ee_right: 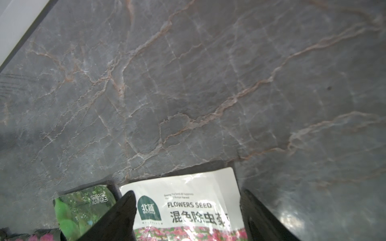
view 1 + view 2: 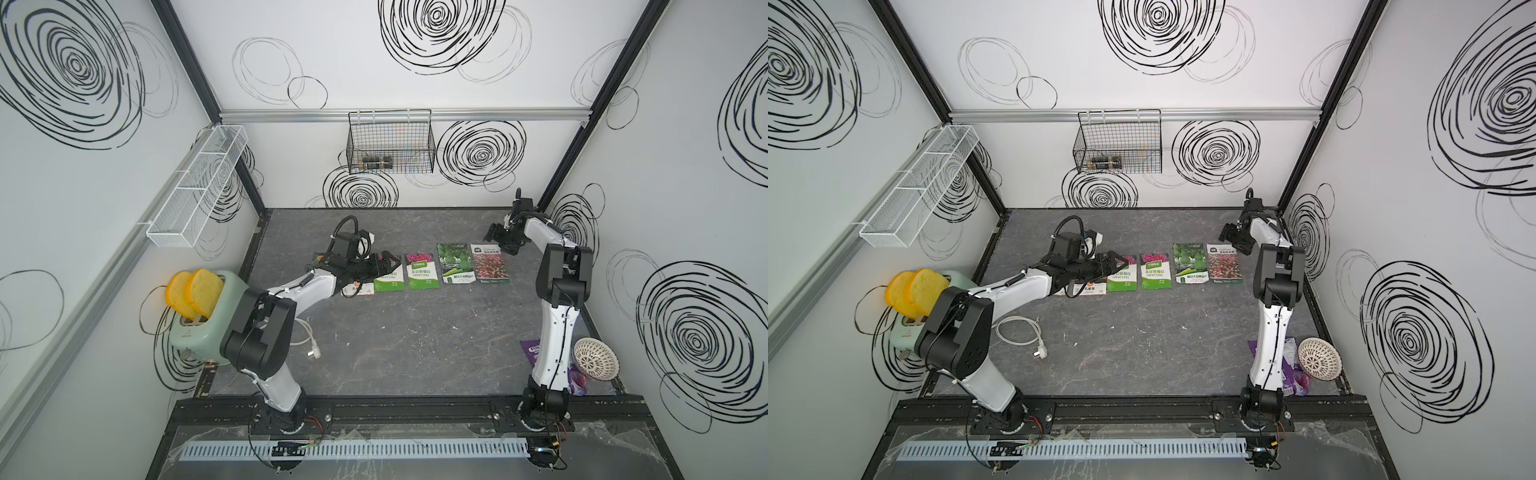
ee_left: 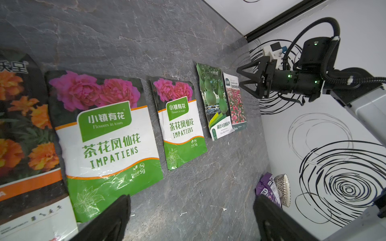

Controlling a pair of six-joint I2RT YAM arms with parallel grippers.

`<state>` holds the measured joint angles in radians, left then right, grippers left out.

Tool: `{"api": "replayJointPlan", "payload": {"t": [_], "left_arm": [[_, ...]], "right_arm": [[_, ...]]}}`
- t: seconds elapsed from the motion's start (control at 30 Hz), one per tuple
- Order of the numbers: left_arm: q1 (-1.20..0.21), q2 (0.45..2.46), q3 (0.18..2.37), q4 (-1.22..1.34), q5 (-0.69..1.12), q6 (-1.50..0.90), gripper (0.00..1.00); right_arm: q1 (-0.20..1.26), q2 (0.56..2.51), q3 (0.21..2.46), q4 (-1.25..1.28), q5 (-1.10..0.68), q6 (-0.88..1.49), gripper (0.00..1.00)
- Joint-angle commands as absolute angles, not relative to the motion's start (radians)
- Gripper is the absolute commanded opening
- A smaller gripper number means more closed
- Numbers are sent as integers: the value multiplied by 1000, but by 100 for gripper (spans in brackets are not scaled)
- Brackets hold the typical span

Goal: Arrange the seed packets in a row
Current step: Adjust the seed packet at the center of the board, then reset both arms

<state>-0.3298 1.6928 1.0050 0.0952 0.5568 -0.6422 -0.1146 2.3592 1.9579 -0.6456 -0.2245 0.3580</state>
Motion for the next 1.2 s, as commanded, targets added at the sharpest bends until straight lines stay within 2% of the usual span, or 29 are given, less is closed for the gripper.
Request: {"api": "replayJointPlan", "payload": {"t": [0.0,0.13,0.2,0.33,0.37,0.5,0.6,0.7,0.8,0.93,1.03,1.1,1.17], "left_arm": [[-323,1706,1032,125,562,-631,96],[-302,1715,1052,113,555,-622,96],[-277,1711,1068,108,538,-612,96],[-201,1680,1111,59,460,-549,96],[-176,1667,1114,42,421,-529,96],[-78,1603,1074,15,274,-456,96],[-36,1531,975,61,143,-386,96],[-9,1461,850,173,51,-306,96],[12,1449,768,283,48,-219,96],[29,1443,598,605,59,-175,96],[38,1466,615,558,70,-99,96],[29,1440,486,756,87,-20,96],[37,1428,422,834,73,-27,96]], "right_arm": [[-119,2376,2015,-665,-209,343,80],[-135,2281,1990,-619,-243,302,82],[-137,2171,1894,-547,-249,249,87],[-152,1887,1492,-238,-273,167,95],[-161,1815,1359,-121,-289,161,99],[-168,1634,978,206,-329,107,98],[-153,1594,847,263,-309,87,98],[-123,1528,657,511,-287,52,98],[-93,1492,529,689,-228,33,98],[-74,1488,426,826,-190,35,98],[-22,1484,379,902,-105,7,98],[-6,1467,321,985,-47,20,98],[-7,1492,229,1192,-43,9,98]]}}
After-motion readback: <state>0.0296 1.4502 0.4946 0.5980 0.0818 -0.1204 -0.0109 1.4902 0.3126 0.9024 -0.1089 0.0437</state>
